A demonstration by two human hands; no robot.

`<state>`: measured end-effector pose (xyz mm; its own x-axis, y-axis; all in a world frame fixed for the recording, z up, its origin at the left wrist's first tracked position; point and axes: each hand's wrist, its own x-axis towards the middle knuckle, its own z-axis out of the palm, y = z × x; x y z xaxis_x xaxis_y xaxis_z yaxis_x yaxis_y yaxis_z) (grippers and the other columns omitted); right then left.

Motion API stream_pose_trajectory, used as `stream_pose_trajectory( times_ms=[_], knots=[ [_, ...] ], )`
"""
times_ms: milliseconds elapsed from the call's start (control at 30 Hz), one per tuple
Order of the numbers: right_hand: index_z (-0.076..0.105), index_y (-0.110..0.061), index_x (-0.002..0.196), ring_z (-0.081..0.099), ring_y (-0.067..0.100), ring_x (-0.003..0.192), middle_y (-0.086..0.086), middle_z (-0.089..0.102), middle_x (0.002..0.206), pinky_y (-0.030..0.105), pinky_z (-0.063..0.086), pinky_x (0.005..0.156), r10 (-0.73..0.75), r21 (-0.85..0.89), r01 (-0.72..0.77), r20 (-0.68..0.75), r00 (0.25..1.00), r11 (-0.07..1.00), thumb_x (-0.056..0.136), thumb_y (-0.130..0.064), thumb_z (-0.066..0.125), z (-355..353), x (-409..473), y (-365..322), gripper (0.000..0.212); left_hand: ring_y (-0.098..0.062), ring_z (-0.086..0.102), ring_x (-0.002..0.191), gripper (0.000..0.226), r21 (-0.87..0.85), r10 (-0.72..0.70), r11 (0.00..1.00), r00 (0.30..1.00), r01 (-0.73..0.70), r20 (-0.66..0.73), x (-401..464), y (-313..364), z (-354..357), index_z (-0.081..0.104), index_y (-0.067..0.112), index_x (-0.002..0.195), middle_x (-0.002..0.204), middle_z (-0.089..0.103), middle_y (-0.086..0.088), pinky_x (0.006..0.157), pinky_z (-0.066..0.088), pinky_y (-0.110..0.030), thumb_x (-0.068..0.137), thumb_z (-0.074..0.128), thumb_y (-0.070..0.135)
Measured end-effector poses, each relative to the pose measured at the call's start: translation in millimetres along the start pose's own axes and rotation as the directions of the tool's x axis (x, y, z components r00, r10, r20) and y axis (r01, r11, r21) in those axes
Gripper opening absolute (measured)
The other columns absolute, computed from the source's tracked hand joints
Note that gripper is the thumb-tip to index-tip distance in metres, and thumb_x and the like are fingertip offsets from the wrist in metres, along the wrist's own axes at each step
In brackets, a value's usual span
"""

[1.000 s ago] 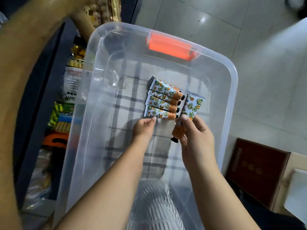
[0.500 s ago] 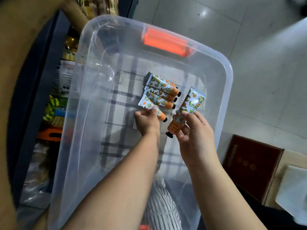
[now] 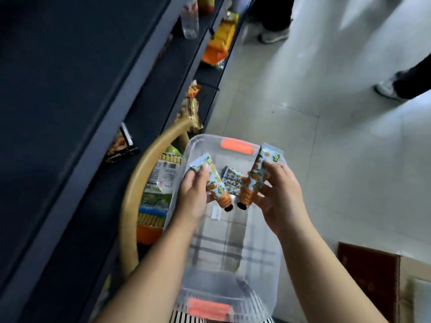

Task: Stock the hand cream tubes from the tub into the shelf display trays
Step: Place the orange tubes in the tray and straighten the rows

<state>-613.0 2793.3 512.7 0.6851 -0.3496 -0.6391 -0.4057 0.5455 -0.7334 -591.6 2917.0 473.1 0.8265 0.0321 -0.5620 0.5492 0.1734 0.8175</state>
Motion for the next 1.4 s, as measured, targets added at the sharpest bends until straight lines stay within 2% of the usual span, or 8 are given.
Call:
stream_pose_trajectory(
  times_ms=[100, 233, 400, 600, 733, 900, 1067, 1400],
  knots=[
    [0.052, -0.016, 0.084, 0.062, 0.021, 0.055, 0.004, 0.055, 0.066, 0.031, 0.048, 0.051, -0.056, -0.046, 0.065, 0.179, 0.982, 0.997, 0.091, -0.008, 0.046, 16.4, -32.9, -29.8, 0.012, -0.013, 0.059, 0.077, 0.017, 0.069, 0.147, 0.986, 0.988, -0.15, 0.038, -34.1, 48.7, -10.9, 0.057, 0.023, 0.081, 0.081, 0.061, 0.002, 0.08, 0.053, -0.039, 0.094, 0.047, 0.025],
    [0.052, -0.015, 0.078, 0.06, 0.023, 0.062, 0.002, 0.059, 0.062, 0.038, 0.05, 0.062, -0.075, -0.083, 0.113, 0.373, 0.925, 0.99, 0.091, -0.009, 0.046, 39.6, -73.3, -57.3, 0.016, -0.012, 0.059, 0.081, 0.011, 0.164, 0.363, 0.917, 0.931, -0.363, 0.033, -87.9, 95.5, -27.3, 0.051, 0.032, 0.09, 0.087, 0.059, 0.004, 0.073, 0.053, -0.03, 0.093, 0.048, 0.022],
    [0.053, -0.011, 0.085, 0.056, 0.024, 0.068, 0.01, 0.054, 0.074, 0.032, 0.047, 0.058, -0.123, -0.124, 0.234, 0.572, 0.811, 0.964, 0.092, -0.018, 0.05, 67.3, -123.3, -77.3, 0.01, -0.009, 0.062, 0.079, 0.01, 0.218, 0.497, 0.855, 0.864, -0.471, -0.083, -153.2, 131.9, -58.2, 0.056, 0.037, 0.085, 0.079, 0.064, 0.011, 0.081, 0.053, -0.042, 0.09, 0.055, 0.029],
    [0.062, -0.016, 0.081, 0.058, 0.02, 0.069, -0.003, 0.063, 0.065, 0.042, 0.045, 0.074, -0.135, -0.105, 0.38, 0.823, 0.552, 0.919, 0.089, -0.019, 0.055, 114.3, -202.7, -103.7, 0.011, -0.004, 0.062, 0.072, 0.017, 0.312, 0.679, 0.731, 0.69, -0.606, -0.25, -250.0, 178.3, -105.3, 0.062, 0.039, 0.076, 0.07, 0.065, 0.016, 0.079, 0.055, -0.041, 0.084, 0.064, 0.024],
    [0.062, -0.017, 0.078, 0.058, 0.019, 0.073, -0.006, 0.061, 0.063, 0.045, 0.049, 0.08, -0.128, -0.025, 0.437, 0.94, 0.318, 0.899, 0.089, -0.017, 0.055, 150.5, -268.0, -111.3, 0.012, 0.002, 0.061, 0.059, 0.019, 0.36, 0.774, 0.628, 0.504, -0.69, -0.384, -319.1, 204.3, -141.3, 0.058, 0.029, 0.077, 0.061, 0.063, 0.015, 0.061, 0.058, -0.025, 0.086, 0.058, 0.012],
    [0.059, -0.019, 0.081, 0.059, 0.024, 0.08, -0.004, 0.06, 0.069, 0.05, 0.05, 0.083, -0.121, 0.079, 0.465, 0.991, 0.06, 0.882, 0.091, -0.007, 0.051, 194.1, -347.8, -110.6, 0.017, -0.002, 0.061, 0.055, 0.007, 0.39, 0.818, 0.52, 0.312, -0.76, -0.484, -401.0, 230.2, -190.0, 0.057, 0.021, 0.077, 0.055, 0.063, 0.011, 0.05, 0.053, -0.019, 0.074, 0.061, 0.016],
    [0.063, -0.019, 0.079, 0.059, 0.017, 0.073, -0.003, 0.062, 0.071, 0.033, 0.051, 0.064, -0.11, 0.182, 0.522, 0.98, -0.167, 0.833, 0.087, -0.005, 0.056, 233.8, -418.4, -99.5, 0.018, -0.008, 0.062, 0.051, 0.01, 0.414, 0.841, 0.393, 0.138, -0.821, -0.524, -467.8, 256.3, -247.4, 0.056, 0.02, 0.07, 0.056, 0.064, 0.006, 0.046, 0.052, -0.023, 0.061, 0.06, 0.022],
    [0.064, -0.023, 0.068, 0.061, 0.008, 0.066, -0.009, 0.065, 0.066, 0.025, 0.05, 0.069, -0.162, 0.329, 0.727, 0.942, -0.293, 0.603, 0.08, -0.01, 0.067, 325.2, -528.8, -67.7, 0.018, -0.002, 0.062, 0.05, 0.017, 0.599, 0.877, 0.335, 0.008, -0.728, -0.481, -531.0, 298.2, -378.7, 0.05, 0.016, 0.072, 0.052, 0.065, 0.01, 0.05, 0.054, -0.02, 0.085, 0.058, 0.009]
  ],
)
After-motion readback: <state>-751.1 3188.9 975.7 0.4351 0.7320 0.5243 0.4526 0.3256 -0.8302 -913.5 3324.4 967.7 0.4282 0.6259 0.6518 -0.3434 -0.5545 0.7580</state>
